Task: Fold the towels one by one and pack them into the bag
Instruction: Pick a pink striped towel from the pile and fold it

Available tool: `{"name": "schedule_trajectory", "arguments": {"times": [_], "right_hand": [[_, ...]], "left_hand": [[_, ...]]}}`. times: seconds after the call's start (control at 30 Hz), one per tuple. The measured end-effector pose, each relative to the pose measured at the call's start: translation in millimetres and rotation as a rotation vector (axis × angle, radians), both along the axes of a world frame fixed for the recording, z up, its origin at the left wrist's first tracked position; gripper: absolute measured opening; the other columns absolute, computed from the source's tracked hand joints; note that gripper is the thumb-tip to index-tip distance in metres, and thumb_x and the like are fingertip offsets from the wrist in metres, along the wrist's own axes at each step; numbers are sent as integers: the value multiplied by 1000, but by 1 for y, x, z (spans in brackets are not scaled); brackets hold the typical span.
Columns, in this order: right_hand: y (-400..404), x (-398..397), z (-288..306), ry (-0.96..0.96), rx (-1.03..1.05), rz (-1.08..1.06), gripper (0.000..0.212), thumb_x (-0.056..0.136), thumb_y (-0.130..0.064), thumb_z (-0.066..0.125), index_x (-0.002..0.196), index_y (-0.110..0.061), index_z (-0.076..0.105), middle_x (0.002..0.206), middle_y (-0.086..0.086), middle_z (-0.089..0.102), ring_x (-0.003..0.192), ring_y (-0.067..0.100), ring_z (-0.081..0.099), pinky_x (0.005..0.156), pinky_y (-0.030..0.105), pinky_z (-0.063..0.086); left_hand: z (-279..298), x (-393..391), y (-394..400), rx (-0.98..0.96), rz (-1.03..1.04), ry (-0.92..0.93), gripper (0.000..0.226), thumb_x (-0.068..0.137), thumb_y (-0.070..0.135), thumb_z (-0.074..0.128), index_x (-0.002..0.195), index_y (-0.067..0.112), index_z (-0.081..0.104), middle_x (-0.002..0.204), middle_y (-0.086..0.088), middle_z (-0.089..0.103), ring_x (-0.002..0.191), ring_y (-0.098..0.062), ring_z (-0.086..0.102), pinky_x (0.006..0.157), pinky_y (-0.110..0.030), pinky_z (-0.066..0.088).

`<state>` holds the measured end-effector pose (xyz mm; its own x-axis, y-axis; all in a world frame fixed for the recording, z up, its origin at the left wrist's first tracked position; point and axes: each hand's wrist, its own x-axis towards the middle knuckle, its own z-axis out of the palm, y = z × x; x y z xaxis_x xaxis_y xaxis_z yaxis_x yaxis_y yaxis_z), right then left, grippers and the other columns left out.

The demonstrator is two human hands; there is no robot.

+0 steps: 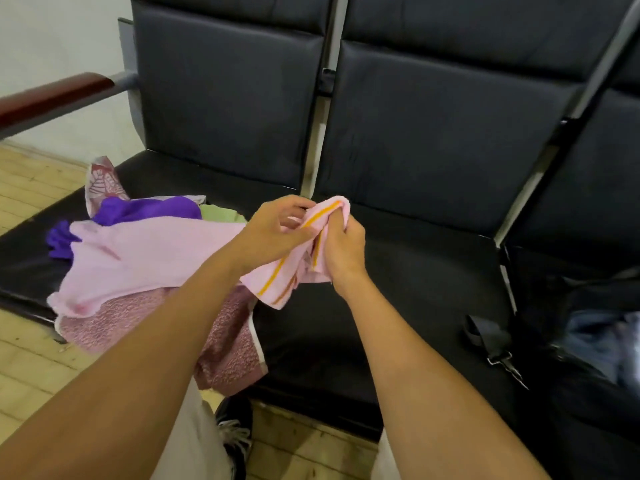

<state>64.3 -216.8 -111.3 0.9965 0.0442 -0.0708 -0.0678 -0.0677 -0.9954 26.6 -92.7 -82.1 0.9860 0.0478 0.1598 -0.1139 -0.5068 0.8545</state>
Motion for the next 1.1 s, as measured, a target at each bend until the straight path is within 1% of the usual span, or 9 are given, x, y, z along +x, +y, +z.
{"name": "schedule_trajectory", "arguments": {"times": [0.2, 0.37, 0.5, 0.67, 0.77, 0.9, 0.97, 1.03, 1.1], "right_hand": [[-65, 13, 14, -129, 12, -238, 37, 104, -28, 43, 71, -16, 55, 71, 5, 58, 69, 19, 59, 67, 39, 54], [-125, 21, 22, -213, -42, -407, 39, 98, -23, 48, 59, -22, 43, 58, -6, 46, 56, 10, 46, 57, 31, 41], [-163, 20, 25, -274, -173, -411, 40, 94, -22, 57, 57, -22, 40, 53, -10, 41, 47, 1, 38, 48, 19, 37], [-185, 12, 28, -258, -354, -323, 40, 91, -15, 52, 54, -18, 37, 50, -7, 36, 45, 4, 34, 46, 21, 31], [-198, -2, 33, -263, -534, -241, 37, 92, -20, 56, 58, -12, 43, 54, -3, 40, 51, 10, 36, 50, 27, 32], [-208, -29, 39, -241, -625, -116, 39, 89, -19, 62, 59, -13, 39, 56, 0, 37, 53, 10, 32, 50, 26, 28], [-209, -42, 50, -243, -628, -64, 37, 89, -16, 62, 60, -13, 39, 57, -1, 37, 53, 10, 32, 51, 25, 28], [-209, -49, 65, -231, -595, -38, 31, 92, -14, 59, 68, -14, 41, 63, -2, 41, 57, 10, 35, 53, 23, 31], [-211, -59, 89, -210, -527, -25, 14, 97, -12, 52, 85, -13, 45, 79, -5, 46, 69, 9, 42, 62, 24, 38]], "left_hand": [[3, 21, -74, -177, -92, -48, 28, 96, 21, 58, 123, 20, 64, 108, 9, 69, 95, -1, 67, 76, -9, 52], [2, 29, -135, -257, -108, -12, 21, 98, 10, 51, 105, 15, 70, 96, 2, 70, 86, -9, 68, 75, -19, 56], [6, 26, -162, -436, -272, 189, 21, 95, 29, 60, 110, 18, 69, 99, 2, 72, 94, -12, 70, 84, -28, 58], [2, 22, -162, -225, -279, 194, 9, 94, 17, 61, 102, 15, 65, 98, -5, 70, 93, -18, 69, 83, -40, 59], [4, 16, -149, -178, -114, 141, 8, 95, 14, 55, 99, 9, 59, 95, -14, 65, 87, -26, 64, 74, -37, 53], [16, 5, -132, -39, -77, 55, 16, 98, 6, 46, 90, 9, 60, 82, -6, 59, 72, -14, 52, 69, -31, 42], [34, -4, -131, -20, -131, 68, 16, 99, 12, 48, 90, 11, 62, 84, -3, 60, 75, -12, 52, 69, -29, 44], [58, -12, -132, 58, -237, 79, 15, 90, 31, 65, 90, 17, 62, 86, 5, 62, 76, -11, 57, 68, -27, 48], [86, -22, -129, 334, -354, 100, 34, 72, 46, 76, 92, 27, 57, 91, 8, 62, 82, -14, 60, 71, -31, 52]]}}
